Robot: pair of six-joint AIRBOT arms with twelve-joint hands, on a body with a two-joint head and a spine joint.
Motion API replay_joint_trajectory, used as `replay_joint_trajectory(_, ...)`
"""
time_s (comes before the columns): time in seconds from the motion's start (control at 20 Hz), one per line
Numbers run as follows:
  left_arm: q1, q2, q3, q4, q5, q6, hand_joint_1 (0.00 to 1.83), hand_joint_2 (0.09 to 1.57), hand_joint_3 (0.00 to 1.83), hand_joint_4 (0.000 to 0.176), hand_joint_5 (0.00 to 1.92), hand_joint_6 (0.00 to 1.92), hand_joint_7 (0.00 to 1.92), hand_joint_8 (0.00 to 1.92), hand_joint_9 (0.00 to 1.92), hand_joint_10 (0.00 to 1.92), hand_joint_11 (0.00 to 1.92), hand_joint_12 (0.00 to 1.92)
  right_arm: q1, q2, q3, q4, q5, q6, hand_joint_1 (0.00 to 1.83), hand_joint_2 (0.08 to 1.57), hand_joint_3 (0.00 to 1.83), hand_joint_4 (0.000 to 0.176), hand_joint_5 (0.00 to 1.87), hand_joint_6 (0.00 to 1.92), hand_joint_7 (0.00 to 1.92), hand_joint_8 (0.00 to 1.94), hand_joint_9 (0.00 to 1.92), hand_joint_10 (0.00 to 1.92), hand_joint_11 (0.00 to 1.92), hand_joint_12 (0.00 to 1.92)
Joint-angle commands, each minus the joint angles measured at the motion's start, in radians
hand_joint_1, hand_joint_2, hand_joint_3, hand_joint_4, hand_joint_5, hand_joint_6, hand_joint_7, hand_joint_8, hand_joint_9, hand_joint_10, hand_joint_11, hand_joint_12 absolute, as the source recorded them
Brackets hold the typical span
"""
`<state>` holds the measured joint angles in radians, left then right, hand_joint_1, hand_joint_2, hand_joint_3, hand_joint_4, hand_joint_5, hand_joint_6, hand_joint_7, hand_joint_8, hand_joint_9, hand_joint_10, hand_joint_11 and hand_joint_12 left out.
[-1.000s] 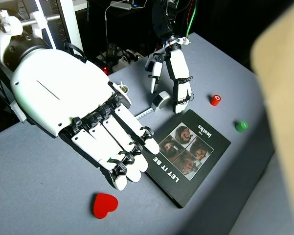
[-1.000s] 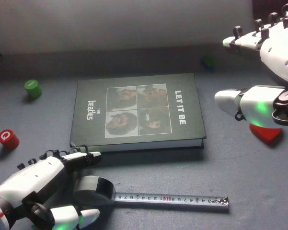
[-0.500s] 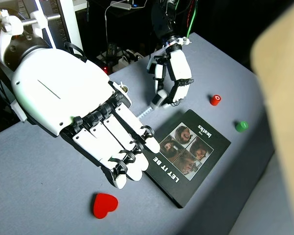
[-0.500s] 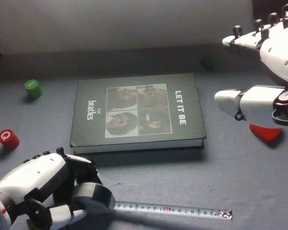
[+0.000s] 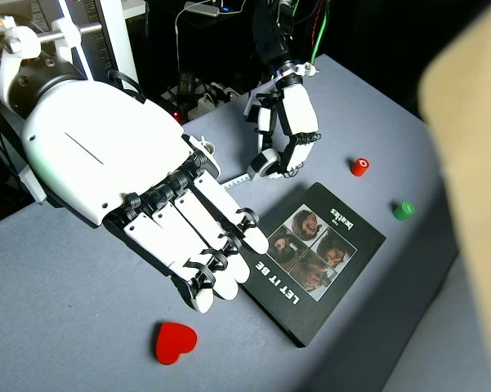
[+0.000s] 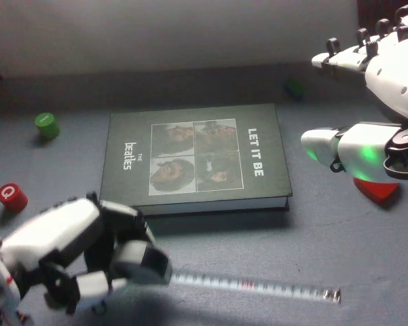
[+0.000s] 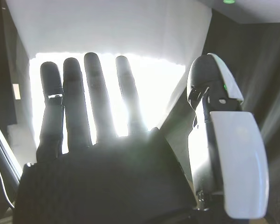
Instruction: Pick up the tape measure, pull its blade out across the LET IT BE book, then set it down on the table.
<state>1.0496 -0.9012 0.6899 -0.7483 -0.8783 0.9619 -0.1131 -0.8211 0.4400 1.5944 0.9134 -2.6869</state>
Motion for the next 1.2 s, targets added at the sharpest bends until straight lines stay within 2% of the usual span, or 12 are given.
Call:
replay_joint_trajectory(0.0,-0.024,0.011,0.007,0.034,-0.076,-0.007,1.37,1.15,0.01,0.000,0.79,1.03,0.95,1.05,0.87,1.38,0.83,1.20,0.023,0.002,-0.003,-0.095,0.013,0.008,0.08,1.20,0.00,0.085,0.21,0.00,0.29,0.00,0.25,0.01,0.00,0.88)
replay_joint_trajectory(0.05,-0.034,0.016,0.009,0.031,-0.067,-0.005,1.37,1.16,0.00,0.000,0.78,1.06,0.93,1.05,0.87,1.38,0.84,1.20,0.025,0.002,-0.003,-0.095,0.011,0.009,0.10,1.20,0.00,0.085,0.21,0.00,0.29,0.00,0.25,0.00,0.00,0.88)
replay_joint_trajectory(0.15,-0.075,0.035,0.011,0.022,-0.029,0.009,1.37,1.16,0.00,0.000,0.78,1.07,0.93,1.06,0.87,1.38,0.85,1.20,0.035,0.000,-0.002,-0.101,0.006,0.034,0.27,1.17,0.00,0.081,0.23,0.01,0.30,0.00,0.26,0.00,0.00,0.89)
replay_joint_trajectory(0.2,-0.093,0.046,0.011,0.008,-0.006,0.032,1.37,1.16,0.00,0.000,0.79,1.07,0.92,1.06,0.87,1.38,0.85,1.21,0.041,0.000,-0.002,-0.102,-0.009,0.026,0.38,1.14,0.00,0.069,0.25,0.01,0.30,0.00,0.27,0.01,0.00,0.86)
replay_joint_trajectory(0.25,-0.113,0.057,0.013,-0.001,0.015,0.061,1.37,1.15,0.00,0.000,0.80,1.06,0.93,1.05,0.88,1.37,0.85,1.20,0.046,-0.001,0.000,-0.103,-0.023,0.022,0.48,1.11,0.00,0.053,0.28,0.01,0.31,0.00,0.27,0.00,0.00,0.83)
replay_joint_trajectory(0.3,-0.135,0.066,0.017,-0.009,0.033,0.078,1.37,1.16,0.00,0.000,0.78,1.05,0.92,1.08,0.87,1.39,0.85,1.20,0.050,-0.002,0.002,-0.104,-0.039,0.017,0.64,1.07,0.00,0.002,0.31,0.01,0.33,0.01,0.27,0.00,0.00,0.78)
replay_joint_trajectory(0.45,-0.217,0.081,0.044,-0.064,0.106,0.158,1.37,1.16,0.00,0.000,0.80,1.04,0.92,1.08,0.87,1.38,0.84,1.19,0.072,-0.012,0.005,-0.101,-0.085,-0.015,0.72,1.07,0.00,0.000,0.32,0.01,0.34,0.00,0.28,0.00,0.00,0.80)
replay_joint_trajectory(0.6,-0.320,0.079,0.089,-0.163,0.169,0.277,1.37,1.15,0.00,0.000,0.81,1.04,0.93,1.05,0.88,1.36,0.85,1.17,0.117,-0.020,0.005,-0.034,-0.106,-0.009,0.86,1.02,0.00,0.000,0.40,0.01,0.42,0.01,0.39,0.01,0.04,0.92)
replay_joint_trajectory(0.8,-0.436,0.069,0.148,-0.257,0.213,0.399,1.37,1.15,0.00,0.000,0.81,1.03,0.93,1.06,0.88,1.36,0.85,1.17,0.130,-0.048,0.030,-0.019,-0.137,-0.056,0.93,1.03,0.00,0.000,0.44,0.01,0.47,0.02,0.42,0.02,0.04,0.92)
replay_joint_trajectory(0.95,-0.538,0.055,0.200,-0.326,0.291,0.545,1.37,1.15,0.00,0.000,0.81,1.05,0.93,1.04,0.88,1.36,0.86,1.17,0.141,-0.084,0.088,0.067,-0.143,-0.088,0.93,1.04,0.00,0.000,0.44,0.01,0.49,0.01,0.43,0.02,0.02,0.92)
replay_joint_trajectory(1.15,-0.605,0.045,0.237,-0.400,0.314,0.645,1.37,1.15,0.00,0.000,0.81,1.05,0.93,1.05,0.88,1.35,0.87,1.18,0.126,-0.151,0.175,0.067,-0.123,-0.092,0.94,1.04,0.00,0.000,0.45,0.01,0.49,0.01,0.44,0.02,0.04,0.92)
